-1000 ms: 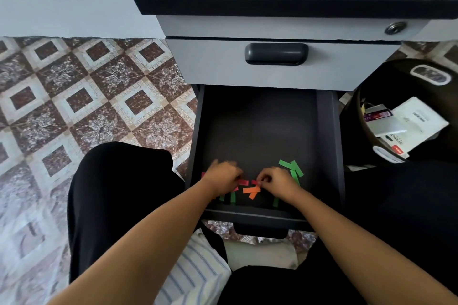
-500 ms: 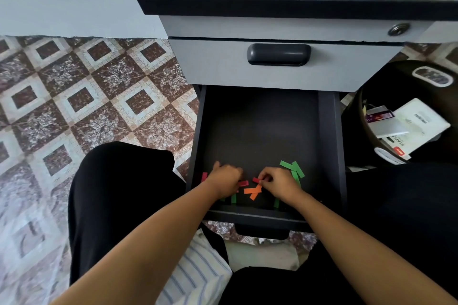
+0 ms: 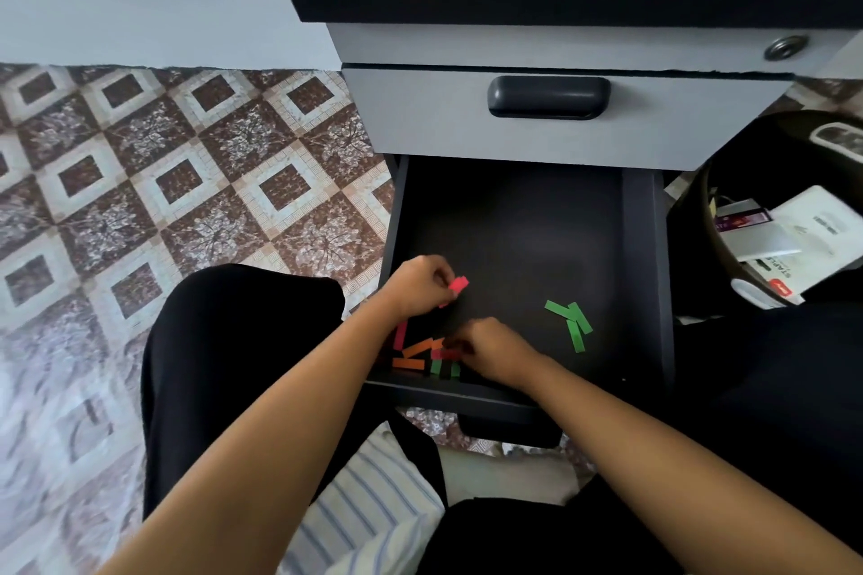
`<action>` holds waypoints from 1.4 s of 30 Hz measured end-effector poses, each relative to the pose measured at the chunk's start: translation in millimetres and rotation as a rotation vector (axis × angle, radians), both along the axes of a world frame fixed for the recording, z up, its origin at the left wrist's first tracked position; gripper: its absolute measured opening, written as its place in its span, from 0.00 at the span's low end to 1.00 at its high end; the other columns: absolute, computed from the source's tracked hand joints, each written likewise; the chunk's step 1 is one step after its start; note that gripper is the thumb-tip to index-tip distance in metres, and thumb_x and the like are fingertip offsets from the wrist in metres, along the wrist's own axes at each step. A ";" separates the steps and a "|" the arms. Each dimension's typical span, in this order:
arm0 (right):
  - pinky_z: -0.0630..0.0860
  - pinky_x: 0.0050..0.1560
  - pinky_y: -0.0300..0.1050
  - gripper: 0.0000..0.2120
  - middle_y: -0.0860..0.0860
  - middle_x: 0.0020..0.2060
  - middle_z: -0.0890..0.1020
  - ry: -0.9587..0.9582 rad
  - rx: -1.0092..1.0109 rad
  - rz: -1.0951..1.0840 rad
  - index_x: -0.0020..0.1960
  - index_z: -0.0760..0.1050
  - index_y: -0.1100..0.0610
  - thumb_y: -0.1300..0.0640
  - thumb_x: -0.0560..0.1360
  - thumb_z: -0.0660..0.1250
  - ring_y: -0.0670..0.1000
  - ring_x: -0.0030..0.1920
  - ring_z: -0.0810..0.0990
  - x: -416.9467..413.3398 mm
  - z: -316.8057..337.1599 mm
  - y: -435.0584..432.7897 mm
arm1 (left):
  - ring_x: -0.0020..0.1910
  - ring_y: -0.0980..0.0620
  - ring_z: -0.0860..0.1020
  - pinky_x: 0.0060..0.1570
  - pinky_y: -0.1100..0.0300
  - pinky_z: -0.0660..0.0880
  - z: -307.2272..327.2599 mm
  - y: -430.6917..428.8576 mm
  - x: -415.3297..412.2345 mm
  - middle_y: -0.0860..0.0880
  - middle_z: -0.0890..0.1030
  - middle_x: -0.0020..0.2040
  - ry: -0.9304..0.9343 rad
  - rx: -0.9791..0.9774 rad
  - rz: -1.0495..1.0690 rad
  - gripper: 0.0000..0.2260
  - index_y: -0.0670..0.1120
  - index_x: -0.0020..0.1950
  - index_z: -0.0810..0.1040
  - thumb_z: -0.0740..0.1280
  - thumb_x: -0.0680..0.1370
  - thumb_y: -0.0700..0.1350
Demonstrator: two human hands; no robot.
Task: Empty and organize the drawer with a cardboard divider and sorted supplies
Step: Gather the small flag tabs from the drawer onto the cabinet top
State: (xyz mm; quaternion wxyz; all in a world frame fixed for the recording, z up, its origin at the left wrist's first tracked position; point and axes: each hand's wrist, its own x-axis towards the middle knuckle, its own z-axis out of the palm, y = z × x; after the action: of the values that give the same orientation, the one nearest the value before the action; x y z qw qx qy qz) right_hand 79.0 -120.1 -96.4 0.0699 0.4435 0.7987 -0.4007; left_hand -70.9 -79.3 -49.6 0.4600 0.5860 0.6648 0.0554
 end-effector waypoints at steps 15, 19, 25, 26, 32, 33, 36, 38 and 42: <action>0.70 0.54 0.48 0.09 0.59 0.56 0.76 -0.145 0.190 0.247 0.55 0.73 0.60 0.60 0.77 0.59 0.60 0.58 0.74 -15.1 -6.5 2.3 | 0.36 0.54 0.75 0.42 0.60 0.73 12.0 1.0 -12.7 0.51 0.76 0.35 -0.144 0.071 0.199 0.04 0.44 0.44 0.76 0.70 0.74 0.38; 0.71 0.53 0.49 0.10 0.57 0.54 0.79 -0.095 0.152 0.212 0.54 0.75 0.57 0.54 0.78 0.61 0.59 0.57 0.75 -20.5 7.6 12.4 | 0.32 0.56 0.74 0.39 0.61 0.72 15.1 2.9 -15.1 0.50 0.75 0.33 -0.218 0.093 0.280 0.08 0.46 0.38 0.74 0.69 0.74 0.36; 0.71 0.53 0.45 0.10 0.56 0.54 0.78 -0.053 -0.001 0.152 0.54 0.78 0.57 0.58 0.75 0.64 0.57 0.56 0.76 -47.3 14.4 28.2 | 0.30 0.55 0.73 0.33 0.65 0.73 20.1 2.9 -22.4 0.49 0.75 0.33 -0.275 0.107 0.353 0.06 0.45 0.41 0.74 0.69 0.75 0.37; 0.71 0.51 0.43 0.09 0.56 0.53 0.79 -0.053 -0.058 0.110 0.53 0.78 0.58 0.59 0.74 0.64 0.56 0.55 0.77 -48.4 13.0 28.4 | 0.30 0.56 0.74 0.32 0.66 0.73 20.6 2.5 -23.1 0.49 0.76 0.33 -0.279 0.107 0.354 0.05 0.45 0.42 0.74 0.68 0.75 0.37; 0.69 0.41 0.43 0.04 0.51 0.36 0.76 0.085 -0.364 -0.319 0.41 0.74 0.56 0.62 0.75 0.65 0.50 0.39 0.74 -32.3 7.9 30.6 | 0.30 0.56 0.73 0.31 0.68 0.73 20.4 3.0 -21.2 0.50 0.75 0.33 -0.284 0.103 0.346 0.04 0.43 0.44 0.74 0.68 0.75 0.37; 0.69 0.38 0.42 0.06 0.50 0.34 0.75 0.091 -0.402 -0.359 0.41 0.74 0.56 0.63 0.75 0.64 0.50 0.37 0.73 -28.2 8.6 31.6 | 0.31 0.56 0.74 0.32 0.67 0.73 20.2 3.2 -20.8 0.50 0.76 0.33 -0.283 0.103 0.342 0.04 0.43 0.44 0.74 0.68 0.75 0.37; 0.70 0.36 0.40 0.04 0.51 0.38 0.75 0.092 -0.500 -0.419 0.48 0.76 0.57 0.59 0.77 0.63 0.50 0.41 0.73 -15.9 17.0 34.4 | 0.31 0.56 0.74 0.34 0.65 0.74 20.5 3.7 -19.6 0.50 0.76 0.33 -0.285 0.103 0.341 0.04 0.43 0.43 0.75 0.68 0.75 0.37; 0.70 0.38 0.40 0.04 0.49 0.40 0.77 0.093 -0.519 -0.431 0.44 0.76 0.53 0.58 0.77 0.63 0.49 0.44 0.73 -7.8 21.9 37.5 | 0.31 0.56 0.74 0.35 0.64 0.74 20.9 3.7 -19.2 0.50 0.76 0.33 -0.282 0.103 0.339 0.03 0.43 0.44 0.75 0.68 0.75 0.38; 0.70 0.35 0.38 0.08 0.50 0.39 0.78 0.184 -0.542 -0.479 0.42 0.75 0.52 0.62 0.77 0.63 0.47 0.41 0.75 1.2 29.2 40.4 | 0.32 0.54 0.75 0.37 0.61 0.75 20.2 4.1 -19.3 0.50 0.76 0.34 -0.283 0.099 0.332 0.04 0.44 0.42 0.75 0.69 0.75 0.38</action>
State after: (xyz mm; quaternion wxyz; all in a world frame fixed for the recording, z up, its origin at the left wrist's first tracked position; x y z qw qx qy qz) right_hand 80.2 -79.7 -67.3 0.0168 0.5454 0.5401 -0.6407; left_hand -90.1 -75.2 -29.4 0.5037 0.4767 0.6775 0.2448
